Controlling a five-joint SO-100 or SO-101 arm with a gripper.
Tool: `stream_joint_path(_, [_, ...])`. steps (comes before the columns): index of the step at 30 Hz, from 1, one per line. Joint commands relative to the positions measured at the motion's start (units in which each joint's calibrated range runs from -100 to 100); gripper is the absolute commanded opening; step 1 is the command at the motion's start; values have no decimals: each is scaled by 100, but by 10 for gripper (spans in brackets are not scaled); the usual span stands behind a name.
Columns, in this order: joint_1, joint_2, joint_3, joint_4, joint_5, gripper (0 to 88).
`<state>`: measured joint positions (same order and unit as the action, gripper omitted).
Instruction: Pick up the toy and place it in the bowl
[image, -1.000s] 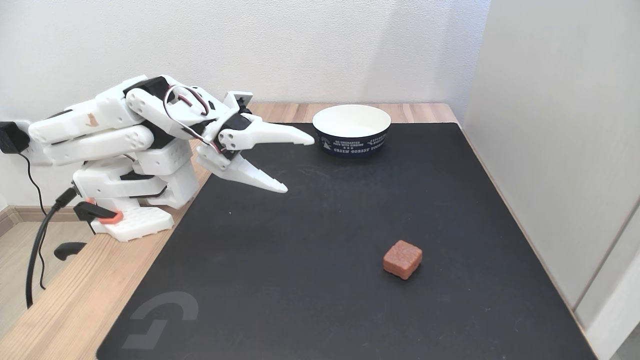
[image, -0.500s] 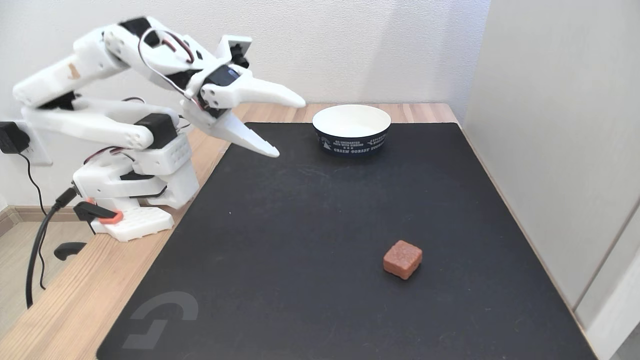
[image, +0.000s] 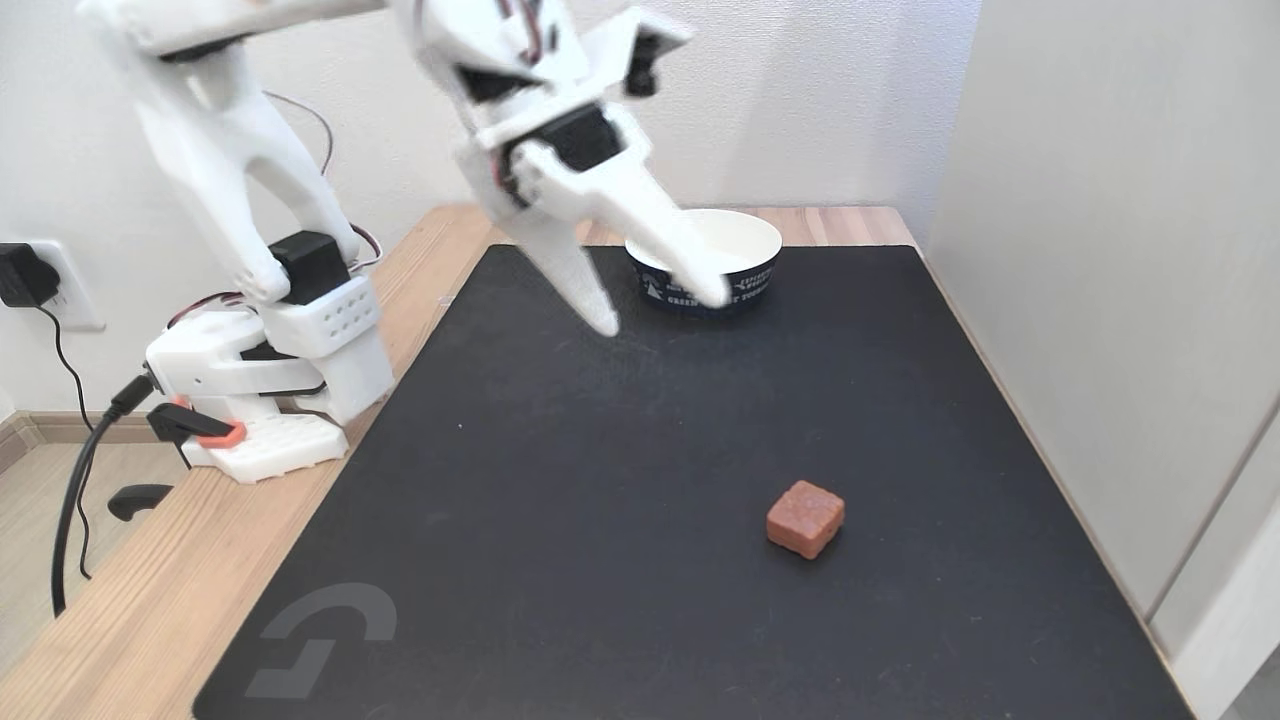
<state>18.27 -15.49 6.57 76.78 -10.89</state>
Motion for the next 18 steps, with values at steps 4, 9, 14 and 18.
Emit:
stream_joint_path(4, [-33,2637,-2914,687,-23,400])
stream_joint_path(9, [-100,3829,-3617,687,-33,400])
stream_joint_path(14, [-150,5071,-4762,687,-138,400])
stream_joint_path(18, [-166,5896,-5645,687,-138,400])
